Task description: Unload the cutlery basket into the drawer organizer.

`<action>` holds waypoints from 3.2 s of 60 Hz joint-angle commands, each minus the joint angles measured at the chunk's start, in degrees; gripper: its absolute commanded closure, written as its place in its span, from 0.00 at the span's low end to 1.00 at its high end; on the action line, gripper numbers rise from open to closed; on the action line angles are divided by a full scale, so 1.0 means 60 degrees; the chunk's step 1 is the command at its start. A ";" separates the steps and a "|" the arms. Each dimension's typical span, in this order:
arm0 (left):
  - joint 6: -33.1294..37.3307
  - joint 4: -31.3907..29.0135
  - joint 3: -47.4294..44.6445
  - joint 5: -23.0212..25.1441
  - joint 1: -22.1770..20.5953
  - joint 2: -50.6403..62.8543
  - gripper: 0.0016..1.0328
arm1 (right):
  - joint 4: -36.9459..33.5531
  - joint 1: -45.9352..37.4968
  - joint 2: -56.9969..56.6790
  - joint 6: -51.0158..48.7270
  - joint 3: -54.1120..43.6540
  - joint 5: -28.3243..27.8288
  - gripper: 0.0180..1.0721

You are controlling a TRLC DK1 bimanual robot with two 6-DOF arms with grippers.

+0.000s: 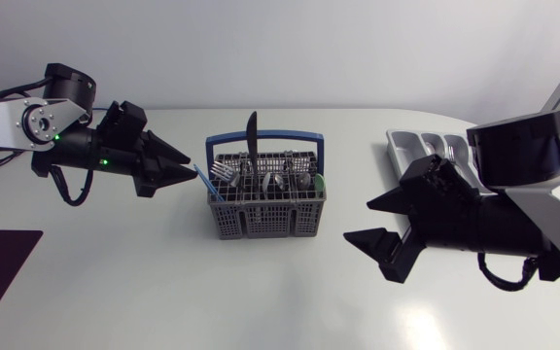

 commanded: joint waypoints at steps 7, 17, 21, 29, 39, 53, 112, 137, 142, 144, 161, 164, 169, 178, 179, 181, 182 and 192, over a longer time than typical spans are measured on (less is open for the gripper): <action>0.0247 0.0154 -0.0036 0.0103 -0.0113 0.0242 0.60 | 0.0110 0.0026 0.0220 0.0135 -0.0252 -0.0058 0.13; 0.0247 0.0154 -0.0051 0.0103 -0.0186 0.0272 0.59 | 0.0125 0.0026 0.0249 0.0135 -0.0267 -0.0044 0.13; 0.0247 0.0154 -0.0051 0.0103 -0.0186 0.0272 0.59 | 0.0140 0.0026 0.0249 0.0135 -0.0296 -0.0044 0.13; 0.0203 0.0286 -0.0124 0.0103 -0.0245 0.0316 0.60 | 0.0198 0.0041 0.0293 0.0149 -0.0311 -0.0044 0.13; 0.0203 0.0359 -0.0227 0.0103 -0.0435 0.0316 0.61 | 0.0228 0.0041 0.0308 0.0164 -0.0325 -0.0044 0.13; 0.0174 0.0447 -0.0271 0.0089 -0.0552 0.0403 0.79 | 0.0184 0.0026 0.0249 0.0149 -0.0340 -0.0044 0.13; 0.0101 0.0140 -0.0564 -0.0043 -0.0230 -0.0241 0.64 | 0.0198 0.0100 0.0220 0.0164 -0.0340 -0.0029 0.13; 0.0115 0.0184 -0.0344 -0.0072 -0.0406 0.0198 0.79 | 0.0198 0.0114 0.0191 0.0164 -0.0443 -0.0029 0.13; 0.0174 0.0198 -0.0358 -0.0072 -0.0391 0.0228 0.80 | 0.0198 0.0114 0.0191 0.0164 -0.0457 -0.0029 0.13; 0.0233 0.0198 -0.0388 -0.0072 -0.0362 0.0228 0.80 | 0.0198 0.0114 0.0191 0.0164 -0.0472 -0.0029 0.13; 0.0892 0.0286 -0.1135 0.0103 0.0180 -0.0270 0.55 | 0.0286 0.0100 0.0293 0.0135 -0.0501 -0.0058 0.13; 0.1024 0.0301 -0.1223 0.0118 0.0180 -0.0270 0.50 | 0.0330 0.0100 0.0337 0.0135 -0.0501 -0.0058 0.13; 0.1097 0.0476 -0.1267 0.0206 0.0195 -0.0226 0.41 | 0.0374 0.0100 0.0440 0.0135 -0.0472 -0.0058 0.13; 0.1155 0.0813 -0.1296 0.0572 0.0180 -0.0241 0.33 | 0.0403 0.0114 0.0484 0.0149 -0.0487 -0.0058 0.13; 0.1170 0.0857 -0.1311 0.0587 0.0195 -0.0241 0.33 | 0.0403 0.0114 0.0484 0.0149 -0.0487 -0.0058 0.13; 0.1185 0.1033 -0.1369 0.0719 0.0209 -0.0241 0.33 | 0.0403 0.0114 0.0498 0.0164 -0.0487 -0.0058 0.13; 0.1199 0.1106 -0.1398 0.0748 0.0209 -0.0241 0.33 | 0.0403 0.0114 0.0498 0.0164 -0.0487 -0.0058 0.13; 0.1243 0.1590 -0.1472 0.1056 0.0326 -0.0197 0.34 | 0.0433 0.0114 0.0616 0.0193 -0.0443 -0.0058 0.13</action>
